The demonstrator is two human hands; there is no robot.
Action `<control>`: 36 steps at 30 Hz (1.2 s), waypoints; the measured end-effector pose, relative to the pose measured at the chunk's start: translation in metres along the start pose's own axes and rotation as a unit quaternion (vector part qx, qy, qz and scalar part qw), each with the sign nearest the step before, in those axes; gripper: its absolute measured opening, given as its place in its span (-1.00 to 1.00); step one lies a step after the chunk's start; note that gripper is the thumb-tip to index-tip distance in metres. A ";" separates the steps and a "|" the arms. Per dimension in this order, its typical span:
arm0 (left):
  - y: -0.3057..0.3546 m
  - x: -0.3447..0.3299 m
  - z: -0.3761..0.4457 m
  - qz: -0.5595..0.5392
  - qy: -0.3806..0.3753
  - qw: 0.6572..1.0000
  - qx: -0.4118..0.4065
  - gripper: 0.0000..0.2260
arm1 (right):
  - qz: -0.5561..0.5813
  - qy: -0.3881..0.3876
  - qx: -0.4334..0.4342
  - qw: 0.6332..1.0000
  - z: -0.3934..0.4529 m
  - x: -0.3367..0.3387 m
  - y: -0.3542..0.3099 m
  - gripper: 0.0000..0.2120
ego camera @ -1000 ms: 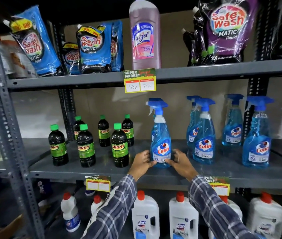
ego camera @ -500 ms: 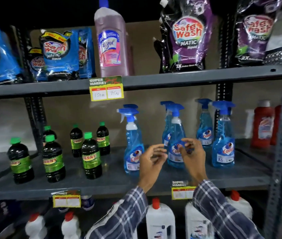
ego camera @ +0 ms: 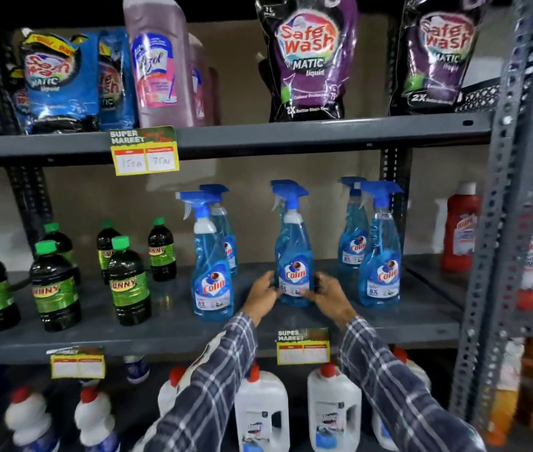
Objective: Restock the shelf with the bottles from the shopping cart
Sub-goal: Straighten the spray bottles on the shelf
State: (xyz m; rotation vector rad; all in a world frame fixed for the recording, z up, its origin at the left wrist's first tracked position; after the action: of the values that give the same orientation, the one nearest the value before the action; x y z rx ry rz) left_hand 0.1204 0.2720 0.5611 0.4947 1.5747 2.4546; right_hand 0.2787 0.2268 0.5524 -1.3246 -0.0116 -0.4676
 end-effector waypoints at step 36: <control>-0.001 0.011 -0.028 -0.013 -0.030 0.999 -0.042 -0.45 | 0.165 -0.010 -0.022 0.986 -0.021 0.021 -0.058 -0.42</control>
State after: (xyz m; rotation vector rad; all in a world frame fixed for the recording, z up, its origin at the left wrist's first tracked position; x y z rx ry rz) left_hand 0.0994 0.2527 0.5513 0.5256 1.4393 2.4499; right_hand 0.2731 0.1910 0.6070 -1.3439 0.1991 -0.1739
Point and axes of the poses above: each hand's wrist, its own z-axis towards the middle knuckle, its own x-axis out of the back of the hand, y = z × x, the point moved 2 cm from there along z, towards the middle knuckle, and after that the axes turned 10 degrees about -x, right-handed, at the moved point
